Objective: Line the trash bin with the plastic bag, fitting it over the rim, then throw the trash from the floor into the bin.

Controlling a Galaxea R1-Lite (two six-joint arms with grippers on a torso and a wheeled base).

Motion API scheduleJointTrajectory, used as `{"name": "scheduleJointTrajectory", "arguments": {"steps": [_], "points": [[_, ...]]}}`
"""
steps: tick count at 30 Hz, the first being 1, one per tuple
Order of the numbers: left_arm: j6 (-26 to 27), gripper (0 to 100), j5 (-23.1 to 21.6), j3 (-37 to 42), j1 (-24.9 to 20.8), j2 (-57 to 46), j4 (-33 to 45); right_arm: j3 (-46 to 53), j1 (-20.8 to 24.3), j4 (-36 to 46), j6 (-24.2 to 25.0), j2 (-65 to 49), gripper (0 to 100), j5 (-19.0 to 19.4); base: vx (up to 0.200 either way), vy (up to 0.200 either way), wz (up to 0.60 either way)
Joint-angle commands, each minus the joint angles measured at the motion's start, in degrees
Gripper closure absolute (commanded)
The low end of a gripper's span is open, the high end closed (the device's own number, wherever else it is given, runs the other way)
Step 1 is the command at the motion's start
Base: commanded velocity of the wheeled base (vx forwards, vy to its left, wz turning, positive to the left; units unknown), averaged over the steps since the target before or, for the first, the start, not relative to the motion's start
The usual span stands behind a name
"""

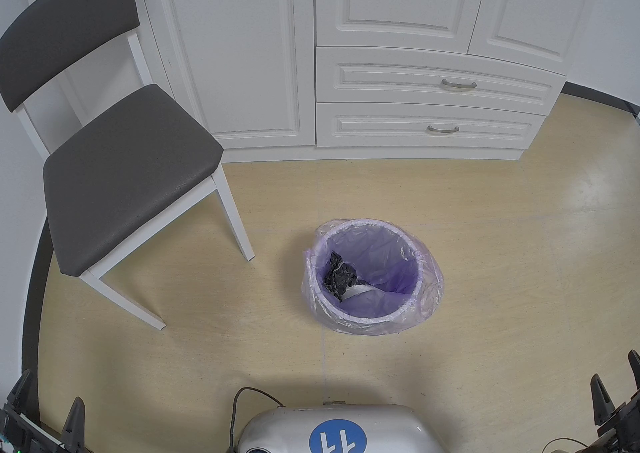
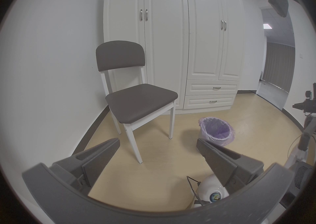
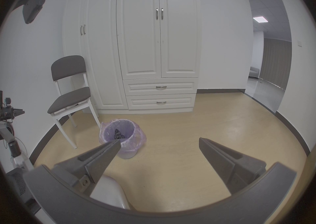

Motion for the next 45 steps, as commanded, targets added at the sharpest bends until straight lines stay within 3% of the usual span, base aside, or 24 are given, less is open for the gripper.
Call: {"name": "scheduleJointTrajectory", "arguments": {"steps": [1, 7, 14, 21, 26, 30, 45], "points": [[0.3, 0, -0.1, 0.4, 0.0, -0.8, 0.0, 1.0, -0.1, 0.0, -1.4, -0.8, 0, 0.2, 0.000, 0.000, 0.00], [-0.4, 0, 0.1, 0.5, 0.1, -0.7, -0.2, 1.0, -0.1, -0.1, 1.3, -0.9, 0, -0.2, 0.000, 0.000, 0.00], [1.2, 0, -0.1, 0.7, 0.1, -0.8, -1.0, 1.0, 0.2, 0.2, -1.0, 0.1, 0, 0.2, 0.000, 0.000, 0.00], [0.0, 0, 0.0, 0.7, 0.1, -0.8, -1.3, 1.0, -0.1, 0.0, 1.2, -0.8, 0, -0.3, 0.000, 0.000, 0.00], [1.3, 0, -0.1, 0.7, 0.1, -0.8, -1.1, 0.9, 0.0, 0.2, -1.2, -0.5, 0, 0.2, 0.000, 0.000, 0.00], [0.1, 0, -0.2, 0.7, 0.1, -0.6, -1.1, 1.0, -0.2, 0.1, 1.4, -0.7, 0, -0.1, 0.000, 0.000, 0.00], [-1.5, 0, 1.2, 0.8, 0.1, -0.7, -1.3, 1.0, -0.1, -0.2, 1.0, -0.9, 0, -0.4, 0.000, 0.000, 0.00]]}}
